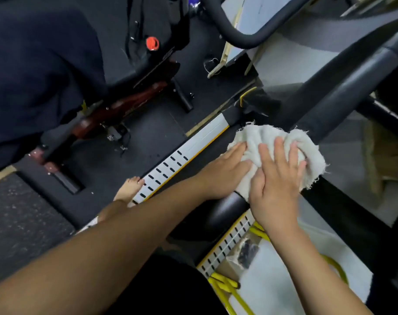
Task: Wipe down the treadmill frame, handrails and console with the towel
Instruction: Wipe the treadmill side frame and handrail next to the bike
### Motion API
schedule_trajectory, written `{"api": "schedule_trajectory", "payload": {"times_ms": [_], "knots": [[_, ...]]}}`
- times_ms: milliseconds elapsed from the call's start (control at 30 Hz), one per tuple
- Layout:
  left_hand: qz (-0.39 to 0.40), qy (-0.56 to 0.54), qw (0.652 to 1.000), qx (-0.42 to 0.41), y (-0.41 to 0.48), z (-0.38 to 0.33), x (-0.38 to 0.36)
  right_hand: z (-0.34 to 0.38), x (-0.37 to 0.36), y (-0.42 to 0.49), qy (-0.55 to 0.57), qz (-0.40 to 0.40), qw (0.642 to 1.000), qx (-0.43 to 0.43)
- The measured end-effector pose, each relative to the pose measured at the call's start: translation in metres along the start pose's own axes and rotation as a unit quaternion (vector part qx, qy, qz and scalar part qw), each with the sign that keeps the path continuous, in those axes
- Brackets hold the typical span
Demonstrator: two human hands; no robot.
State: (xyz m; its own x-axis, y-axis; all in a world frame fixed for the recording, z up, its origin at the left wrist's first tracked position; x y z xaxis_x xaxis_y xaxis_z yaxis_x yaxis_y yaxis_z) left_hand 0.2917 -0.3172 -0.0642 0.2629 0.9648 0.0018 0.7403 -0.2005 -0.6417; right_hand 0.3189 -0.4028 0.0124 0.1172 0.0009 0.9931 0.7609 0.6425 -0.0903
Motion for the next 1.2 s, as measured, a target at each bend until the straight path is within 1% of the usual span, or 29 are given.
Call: {"api": "schedule_trajectory", "payload": {"times_ms": [100, 167, 233, 333, 400, 467, 533, 600, 667, 733, 800, 833, 867, 933, 1000, 1067, 1133, 1200], "knots": [[-0.018, -0.001, 1.0, 0.016, -0.016, 0.024, -0.003, 0.011, 0.004, -0.023, -0.004, 0.051, 0.999, 0.013], [-0.008, -0.01, 1.0, 0.012, -0.026, 0.04, -0.007, 0.011, 0.009, -0.036, -0.025, 0.089, 0.994, 0.048], [-0.001, -0.02, 1.0, 0.016, -0.024, 0.043, -0.008, 0.004, 0.018, -0.033, -0.043, 0.106, 0.988, 0.099], [0.015, -0.061, 0.997, 0.051, -0.003, 0.033, -0.001, 0.001, 0.019, -0.004, -0.069, 0.132, 0.978, 0.145], [0.038, -0.089, 0.993, 0.07, 0.014, 0.034, 0.003, 0.007, 0.01, 0.028, -0.116, 0.145, 0.971, 0.15], [0.057, -0.092, 0.991, 0.083, 0.031, 0.04, 0.003, 0.018, -0.003, 0.049, -0.145, 0.172, 0.961, 0.158], [0.051, -0.078, 0.99, 0.103, 0.03, 0.044, 0.001, 0.027, -0.005, 0.049, -0.125, 0.181, 0.957, 0.187], [0.035, -0.059, 0.993, 0.098, 0.015, 0.043, 0.003, 0.029, 0.005, 0.029, -0.083, 0.164, 0.962, 0.202], [0.041, -0.036, 0.994, 0.093, -0.011, 0.041, 0.004, 0.028, 0.017, 0.0, -0.039, 0.144, 0.969, 0.197], [0.047, 0.025, 0.995, 0.086, -0.034, 0.037, 0.001, 0.027, 0.023, -0.022, 0.0, 0.135, 0.973, 0.188], [0.035, 0.076, 0.991, 0.107, -0.045, 0.035, -0.006, 0.023, 0.023, -0.03, 0.017, 0.152, 0.969, 0.192], [0.013, 0.082, 0.991, 0.109, -0.042, 0.033, -0.008, 0.021, 0.023, -0.027, 0.017, 0.164, 0.966, 0.198], [-0.002, 0.088, 0.992, 0.094, -0.038, 0.027, -0.006, 0.019, 0.024, -0.021, 0.008, 0.177, 0.963, 0.203], [0.007, 0.032, 0.996, 0.084, -0.013, 0.025, -0.005, 0.018, 0.02, 0.0, -0.049, 0.206, 0.957, 0.198], [0.055, -0.042, 0.991, 0.11, 0.014, 0.037, -0.001, 0.023, 0.006, 0.026, -0.126, 0.235, 0.948, 0.174], [0.079, -0.082, 0.983, 0.144, 0.03, 0.052, 0.002, 0.031, -0.015, 0.048, -0.179, 0.267, 0.935, 0.152], [0.086, -0.105, 0.978, 0.16, 0.03, 0.059, 0.0, 0.038, -0.027, 0.058, -0.205, 0.286, 0.922, 0.161], [0.072, -0.065, 0.983, 0.153, 0.016, 0.062, -0.002, 0.041, -0.02, 0.049, -0.196, 0.282, 0.924, 0.166]]}}
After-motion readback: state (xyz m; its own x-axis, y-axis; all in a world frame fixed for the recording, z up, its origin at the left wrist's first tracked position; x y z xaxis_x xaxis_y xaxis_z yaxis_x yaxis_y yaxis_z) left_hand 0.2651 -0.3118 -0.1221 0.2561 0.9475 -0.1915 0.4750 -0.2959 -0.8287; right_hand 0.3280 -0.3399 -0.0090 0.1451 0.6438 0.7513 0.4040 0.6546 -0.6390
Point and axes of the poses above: each hand's wrist, its own y-axis towards the middle knuckle, its own x-axis out of the back of the hand, z = x × y, the point moved 7 cm from there along y, towards the middle knuckle, and after that the axes turned 15 degrees about x, right-handed, at the moved point
